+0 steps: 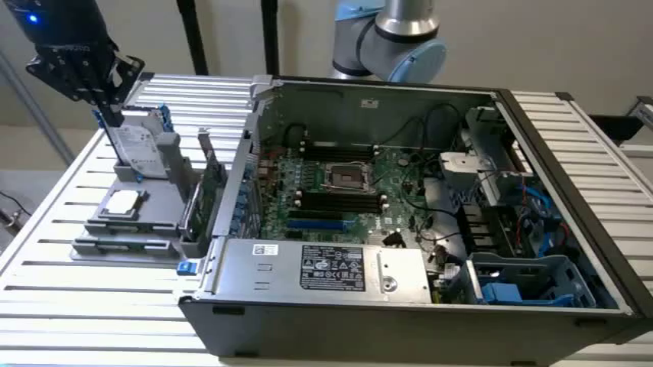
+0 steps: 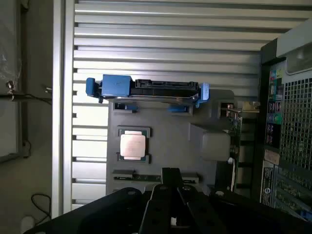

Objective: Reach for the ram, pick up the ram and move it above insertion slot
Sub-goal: 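Reach for the ram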

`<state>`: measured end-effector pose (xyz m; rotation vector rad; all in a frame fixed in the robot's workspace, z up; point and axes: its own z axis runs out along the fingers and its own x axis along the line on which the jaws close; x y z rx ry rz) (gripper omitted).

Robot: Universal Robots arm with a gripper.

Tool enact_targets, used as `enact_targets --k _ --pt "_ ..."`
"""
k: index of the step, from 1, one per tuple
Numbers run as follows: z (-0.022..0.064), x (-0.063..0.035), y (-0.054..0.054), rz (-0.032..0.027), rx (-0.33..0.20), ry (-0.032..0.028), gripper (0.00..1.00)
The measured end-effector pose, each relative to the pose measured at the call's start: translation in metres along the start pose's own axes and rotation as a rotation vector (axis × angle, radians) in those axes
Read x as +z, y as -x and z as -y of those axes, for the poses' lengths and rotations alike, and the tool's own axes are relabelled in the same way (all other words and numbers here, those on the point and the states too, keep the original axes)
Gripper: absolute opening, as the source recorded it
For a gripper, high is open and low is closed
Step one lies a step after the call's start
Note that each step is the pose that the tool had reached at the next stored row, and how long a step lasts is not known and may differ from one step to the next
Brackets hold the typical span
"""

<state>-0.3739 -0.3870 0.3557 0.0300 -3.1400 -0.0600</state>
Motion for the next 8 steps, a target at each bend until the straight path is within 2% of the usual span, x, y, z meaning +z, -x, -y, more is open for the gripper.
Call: enact_targets --k 8 --pt "0.0 0.0 0.0 0.0 0.0 0.0 0.11"
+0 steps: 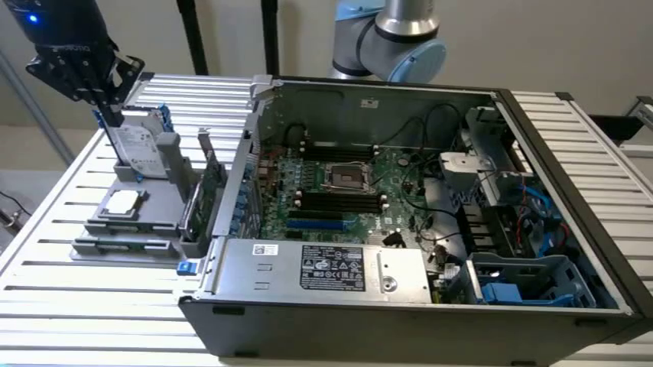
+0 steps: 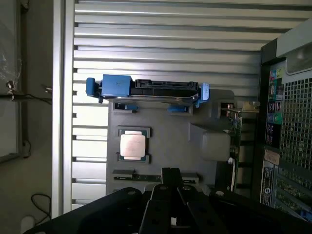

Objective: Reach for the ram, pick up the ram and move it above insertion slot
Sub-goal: 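Reach for the ram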

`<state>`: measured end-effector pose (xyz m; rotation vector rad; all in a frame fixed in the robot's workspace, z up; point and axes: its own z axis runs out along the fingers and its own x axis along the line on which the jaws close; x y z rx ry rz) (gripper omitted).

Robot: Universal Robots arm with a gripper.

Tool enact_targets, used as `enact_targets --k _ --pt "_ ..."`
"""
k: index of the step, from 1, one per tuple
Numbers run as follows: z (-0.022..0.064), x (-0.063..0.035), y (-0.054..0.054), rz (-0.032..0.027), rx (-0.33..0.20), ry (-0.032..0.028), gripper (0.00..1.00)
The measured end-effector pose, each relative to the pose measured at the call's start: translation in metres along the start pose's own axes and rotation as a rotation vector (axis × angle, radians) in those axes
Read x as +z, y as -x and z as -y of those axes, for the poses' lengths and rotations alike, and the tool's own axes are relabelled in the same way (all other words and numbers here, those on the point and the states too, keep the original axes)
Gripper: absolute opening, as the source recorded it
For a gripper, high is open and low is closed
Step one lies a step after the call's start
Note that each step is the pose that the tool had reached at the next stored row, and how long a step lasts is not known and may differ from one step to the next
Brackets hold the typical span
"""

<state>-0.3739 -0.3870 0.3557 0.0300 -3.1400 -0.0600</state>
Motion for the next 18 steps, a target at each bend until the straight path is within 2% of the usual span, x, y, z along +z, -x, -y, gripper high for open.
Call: enact_targets --k 7,14,18 --pt "0.0023 -0.0002 0.0 -0.0003 0.0 -0.0007 0.11" --pt "0.0299 0.0008 -0.001 -0.0006 0.0 -0.0012 0.11" --pt "0.043 0.0019 -0.001 -0.0034 0.0 -0.0071 0.11"
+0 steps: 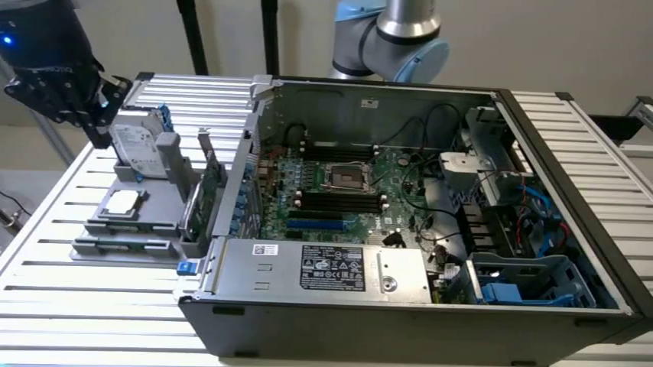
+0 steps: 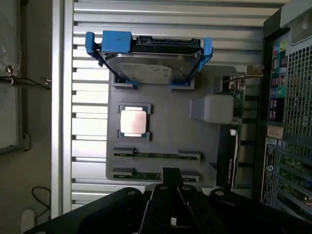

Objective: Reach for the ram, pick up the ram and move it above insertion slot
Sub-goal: 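Reach for the ram, then pick up the ram and move it above insertion slot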

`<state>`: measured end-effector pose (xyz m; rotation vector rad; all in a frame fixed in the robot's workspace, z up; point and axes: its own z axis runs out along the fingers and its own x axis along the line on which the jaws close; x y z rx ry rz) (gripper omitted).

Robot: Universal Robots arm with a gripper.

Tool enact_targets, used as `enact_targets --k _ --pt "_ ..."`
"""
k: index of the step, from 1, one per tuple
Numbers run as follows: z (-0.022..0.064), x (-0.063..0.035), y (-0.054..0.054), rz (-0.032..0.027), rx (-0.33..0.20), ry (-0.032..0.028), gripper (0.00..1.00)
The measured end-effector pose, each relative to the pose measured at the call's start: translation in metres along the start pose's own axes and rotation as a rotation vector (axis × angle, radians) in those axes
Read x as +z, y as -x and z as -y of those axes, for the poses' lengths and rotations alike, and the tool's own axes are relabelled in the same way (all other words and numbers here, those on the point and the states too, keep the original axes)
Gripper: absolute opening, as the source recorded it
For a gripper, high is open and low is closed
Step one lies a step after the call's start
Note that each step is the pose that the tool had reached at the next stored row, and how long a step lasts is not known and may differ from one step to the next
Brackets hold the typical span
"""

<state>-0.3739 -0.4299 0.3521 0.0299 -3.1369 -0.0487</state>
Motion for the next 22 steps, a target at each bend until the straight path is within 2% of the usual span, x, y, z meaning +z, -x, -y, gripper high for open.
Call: enact_targets --k 8,15,22 --pt "0.0225 0.0024 0.0 -0.0037 0.0 -0.0172 0.11" --pt "0.0236 0.0026 0.0 -0.0039 -0.008 -0.0175 0.11" --pt "0.0236 0.0027 0.0 -0.0068 -0.135 -0.0182 0.11"
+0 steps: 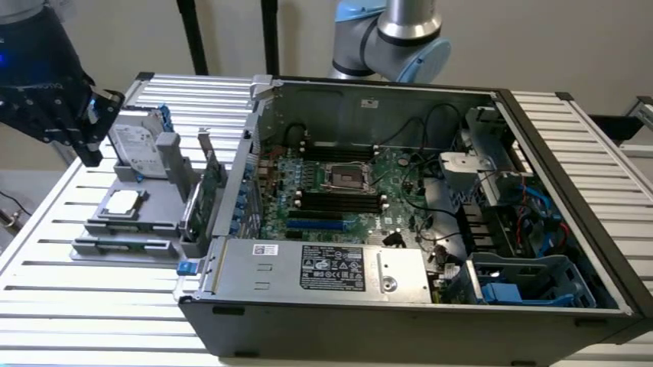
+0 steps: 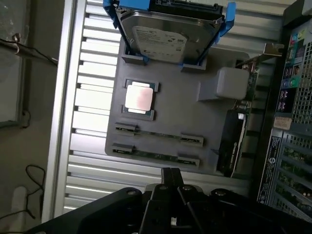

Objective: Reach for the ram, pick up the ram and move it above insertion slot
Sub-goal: 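Pick up the ram and move it above insertion slot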

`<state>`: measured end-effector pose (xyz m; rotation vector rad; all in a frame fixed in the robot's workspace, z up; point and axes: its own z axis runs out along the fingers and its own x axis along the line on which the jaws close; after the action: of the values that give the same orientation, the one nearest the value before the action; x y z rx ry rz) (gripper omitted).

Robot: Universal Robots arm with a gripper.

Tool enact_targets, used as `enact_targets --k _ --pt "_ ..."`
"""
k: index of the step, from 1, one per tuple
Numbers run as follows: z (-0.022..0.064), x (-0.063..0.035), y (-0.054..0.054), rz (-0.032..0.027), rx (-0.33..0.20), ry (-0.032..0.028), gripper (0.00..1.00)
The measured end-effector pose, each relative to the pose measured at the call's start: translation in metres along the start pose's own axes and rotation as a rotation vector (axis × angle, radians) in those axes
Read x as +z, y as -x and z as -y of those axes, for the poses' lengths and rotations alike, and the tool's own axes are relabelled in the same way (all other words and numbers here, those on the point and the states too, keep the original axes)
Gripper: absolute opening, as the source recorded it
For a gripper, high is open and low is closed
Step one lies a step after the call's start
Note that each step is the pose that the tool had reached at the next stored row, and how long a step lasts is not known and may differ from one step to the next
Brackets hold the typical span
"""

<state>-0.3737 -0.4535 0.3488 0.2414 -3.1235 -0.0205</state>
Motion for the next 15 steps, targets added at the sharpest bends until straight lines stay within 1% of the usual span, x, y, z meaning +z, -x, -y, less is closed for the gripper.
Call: enact_targets --k 15 --pt "0.0 0.0001 0.0 -0.0038 -0.273 -0.0021 0.11"
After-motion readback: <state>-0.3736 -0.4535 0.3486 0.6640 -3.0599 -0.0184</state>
